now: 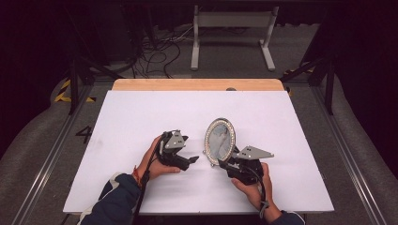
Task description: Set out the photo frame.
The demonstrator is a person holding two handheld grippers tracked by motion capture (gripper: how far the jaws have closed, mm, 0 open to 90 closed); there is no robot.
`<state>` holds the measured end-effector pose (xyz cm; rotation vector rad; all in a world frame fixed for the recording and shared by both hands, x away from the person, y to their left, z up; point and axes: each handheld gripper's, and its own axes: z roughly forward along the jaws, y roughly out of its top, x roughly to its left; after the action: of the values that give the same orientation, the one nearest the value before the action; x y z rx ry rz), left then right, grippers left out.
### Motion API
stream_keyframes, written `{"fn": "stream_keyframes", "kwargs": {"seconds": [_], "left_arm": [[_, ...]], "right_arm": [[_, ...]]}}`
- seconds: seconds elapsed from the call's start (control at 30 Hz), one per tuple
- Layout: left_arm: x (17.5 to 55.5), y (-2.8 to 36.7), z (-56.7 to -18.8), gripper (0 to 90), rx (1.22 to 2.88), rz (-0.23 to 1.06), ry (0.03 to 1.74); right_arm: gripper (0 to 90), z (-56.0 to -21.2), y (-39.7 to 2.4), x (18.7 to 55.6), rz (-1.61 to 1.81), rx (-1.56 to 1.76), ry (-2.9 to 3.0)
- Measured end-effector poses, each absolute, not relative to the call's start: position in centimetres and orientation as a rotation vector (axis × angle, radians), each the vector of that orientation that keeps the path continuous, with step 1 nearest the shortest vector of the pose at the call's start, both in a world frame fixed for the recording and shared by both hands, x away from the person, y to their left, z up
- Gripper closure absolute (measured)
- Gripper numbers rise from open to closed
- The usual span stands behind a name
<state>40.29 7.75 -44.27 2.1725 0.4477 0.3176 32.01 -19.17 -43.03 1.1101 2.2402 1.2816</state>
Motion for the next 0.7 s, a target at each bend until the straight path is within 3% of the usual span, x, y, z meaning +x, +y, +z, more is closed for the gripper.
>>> {"fn": "stream_keyframes", "kwargs": {"seconds": [0.23,0.57,0.7], "left_arm": [[41.8,5.9,-44.2,17.8,2.118,0.252,0.453],[42.8,3.5,-45.1,22.4,2.138,0.166,0.417],[42.7,3.2,-45.3,20.4,2.148,0.117,0.394]], "right_arm": [[76.8,-41.6,-20.5,29.8,1.301,1.064,2.151],[77.0,-40.8,-20.9,29.4,1.328,1.075,2.068],[83.3,-40.6,-20.9,29.2,1.346,1.079,2.012]]}}
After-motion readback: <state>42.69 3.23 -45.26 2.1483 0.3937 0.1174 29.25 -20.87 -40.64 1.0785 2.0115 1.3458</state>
